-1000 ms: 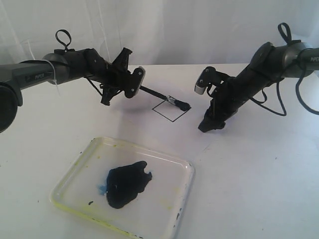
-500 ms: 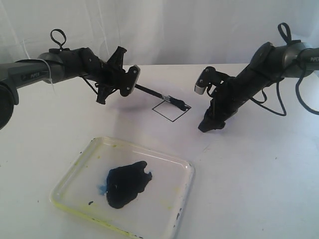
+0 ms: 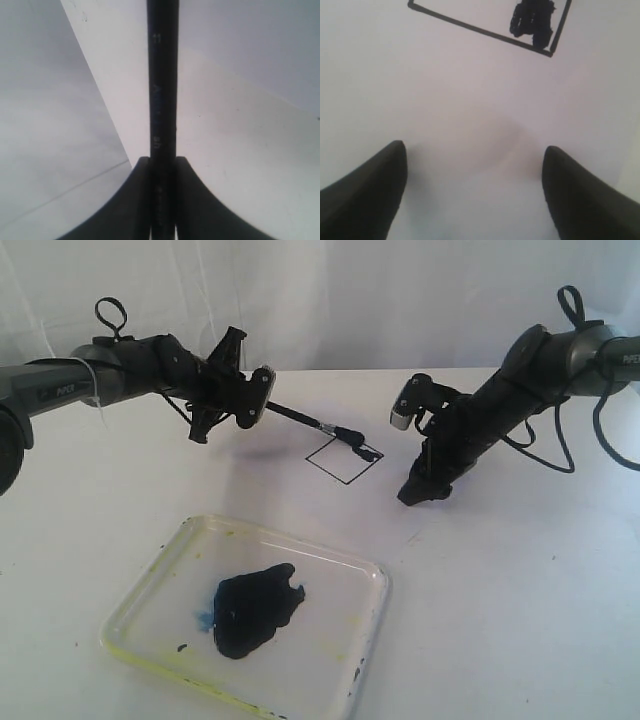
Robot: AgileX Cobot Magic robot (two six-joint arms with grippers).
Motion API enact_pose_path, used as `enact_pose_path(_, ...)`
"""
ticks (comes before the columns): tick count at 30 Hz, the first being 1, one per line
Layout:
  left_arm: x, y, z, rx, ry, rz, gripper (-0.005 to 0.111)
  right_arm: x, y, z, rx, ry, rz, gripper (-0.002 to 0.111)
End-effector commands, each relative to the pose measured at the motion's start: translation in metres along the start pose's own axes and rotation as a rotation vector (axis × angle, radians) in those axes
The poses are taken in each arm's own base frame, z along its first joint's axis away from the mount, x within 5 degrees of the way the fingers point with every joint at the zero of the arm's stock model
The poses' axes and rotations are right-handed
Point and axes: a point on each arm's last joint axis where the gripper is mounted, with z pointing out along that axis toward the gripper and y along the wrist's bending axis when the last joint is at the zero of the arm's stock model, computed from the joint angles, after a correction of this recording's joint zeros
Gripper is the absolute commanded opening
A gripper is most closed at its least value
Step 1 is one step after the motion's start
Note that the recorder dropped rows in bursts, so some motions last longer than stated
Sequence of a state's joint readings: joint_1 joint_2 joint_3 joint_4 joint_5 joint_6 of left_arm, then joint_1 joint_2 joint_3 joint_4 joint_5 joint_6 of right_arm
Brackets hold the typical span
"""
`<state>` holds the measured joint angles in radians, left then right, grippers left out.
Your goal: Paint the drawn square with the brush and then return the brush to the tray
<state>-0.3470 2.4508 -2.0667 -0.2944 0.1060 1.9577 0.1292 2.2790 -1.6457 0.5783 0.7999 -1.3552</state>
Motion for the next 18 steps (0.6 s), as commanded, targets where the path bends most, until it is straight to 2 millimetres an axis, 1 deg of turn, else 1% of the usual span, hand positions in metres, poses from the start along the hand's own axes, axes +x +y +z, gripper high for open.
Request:
enact_pose_path(1,0.004,0.002,0.0,-0.014,0.009,0.134,0.0,0.006,0.001,0.008,-0.005,0.027,-0.026,0.07)
enact_pose_path(4,0.004,0.001,0.0,-0.007,0.003,0.132,0.0,0.006,0.001,0.008,-0.005,0.027,-0.026,0.07)
enact_pose_path(9,-0.007,0.0,0.0,0.018,-0.031,0.139,0.0,0.006,0.001,0.008,-0.005,0.027,-0.026,0.07)
enact_pose_path(18,-0.015,0.0,0.001,0.03,-0.051,0.146,0.0,0.006,0.001,0.008,-0.005,0.027,-0.026,0.07)
